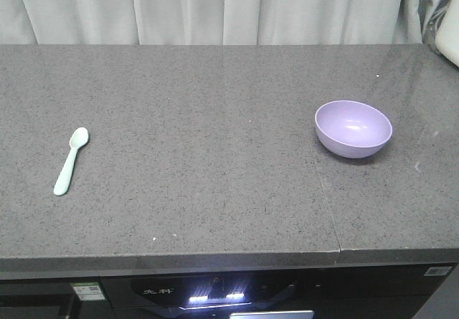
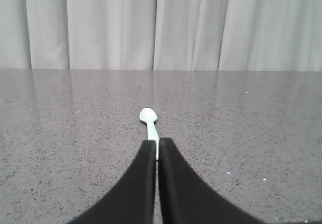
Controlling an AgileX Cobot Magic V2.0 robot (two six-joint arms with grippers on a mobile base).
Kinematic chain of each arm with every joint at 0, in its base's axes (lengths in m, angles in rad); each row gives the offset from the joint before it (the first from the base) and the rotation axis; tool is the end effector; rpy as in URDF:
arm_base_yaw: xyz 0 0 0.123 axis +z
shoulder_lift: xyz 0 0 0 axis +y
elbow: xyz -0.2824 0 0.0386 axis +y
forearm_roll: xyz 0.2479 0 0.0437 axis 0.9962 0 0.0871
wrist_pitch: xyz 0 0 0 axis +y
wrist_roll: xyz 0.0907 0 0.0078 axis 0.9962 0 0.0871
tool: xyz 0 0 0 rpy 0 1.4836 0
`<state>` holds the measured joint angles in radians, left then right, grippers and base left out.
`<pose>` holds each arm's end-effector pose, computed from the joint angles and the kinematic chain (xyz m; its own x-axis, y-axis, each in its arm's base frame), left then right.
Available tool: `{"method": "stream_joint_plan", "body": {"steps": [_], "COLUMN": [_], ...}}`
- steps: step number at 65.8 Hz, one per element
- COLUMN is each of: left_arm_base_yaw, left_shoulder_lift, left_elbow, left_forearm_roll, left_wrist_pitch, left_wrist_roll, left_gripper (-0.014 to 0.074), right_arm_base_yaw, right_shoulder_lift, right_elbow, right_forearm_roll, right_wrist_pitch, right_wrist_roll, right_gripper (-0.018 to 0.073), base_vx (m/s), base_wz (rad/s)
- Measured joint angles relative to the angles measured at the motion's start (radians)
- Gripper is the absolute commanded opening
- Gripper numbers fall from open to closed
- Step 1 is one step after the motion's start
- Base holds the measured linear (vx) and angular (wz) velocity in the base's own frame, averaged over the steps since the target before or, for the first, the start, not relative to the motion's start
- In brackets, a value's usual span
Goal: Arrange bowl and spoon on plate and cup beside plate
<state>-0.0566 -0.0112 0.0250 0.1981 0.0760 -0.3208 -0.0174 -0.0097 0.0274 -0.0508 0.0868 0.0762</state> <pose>0.0567 -0.0018 0.1985 -0.0062 -0.1228 -0.9924 0.0412 0.9916 -0.1229 0.0569 -0.0014 0.1965 -0.0166 0.0259 -0.9995 0.0222 0.9994 0.0255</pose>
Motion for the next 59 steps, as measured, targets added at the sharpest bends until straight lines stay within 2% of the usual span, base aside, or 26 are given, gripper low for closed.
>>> {"method": "stream_joint_plan", "body": {"steps": [59], "left_arm_base_yaw": [0.000], "left_shoulder_lift": [0.000], "left_elbow": [0.000], "left_forearm_roll": [0.000], "left_wrist_pitch": [0.000], "left_wrist_roll": [0.000], "left_gripper": [-0.0006], "right_arm_base_yaw": [0.000], "right_shoulder_lift": [0.000], "right_elbow": [0.000], "right_forearm_roll": [0.000], "right_wrist_pitch": [0.000], "right_wrist_roll": [0.000], "right_gripper": [-0.0006], "base_vx": [0.04], "base_wz": [0.00]}}
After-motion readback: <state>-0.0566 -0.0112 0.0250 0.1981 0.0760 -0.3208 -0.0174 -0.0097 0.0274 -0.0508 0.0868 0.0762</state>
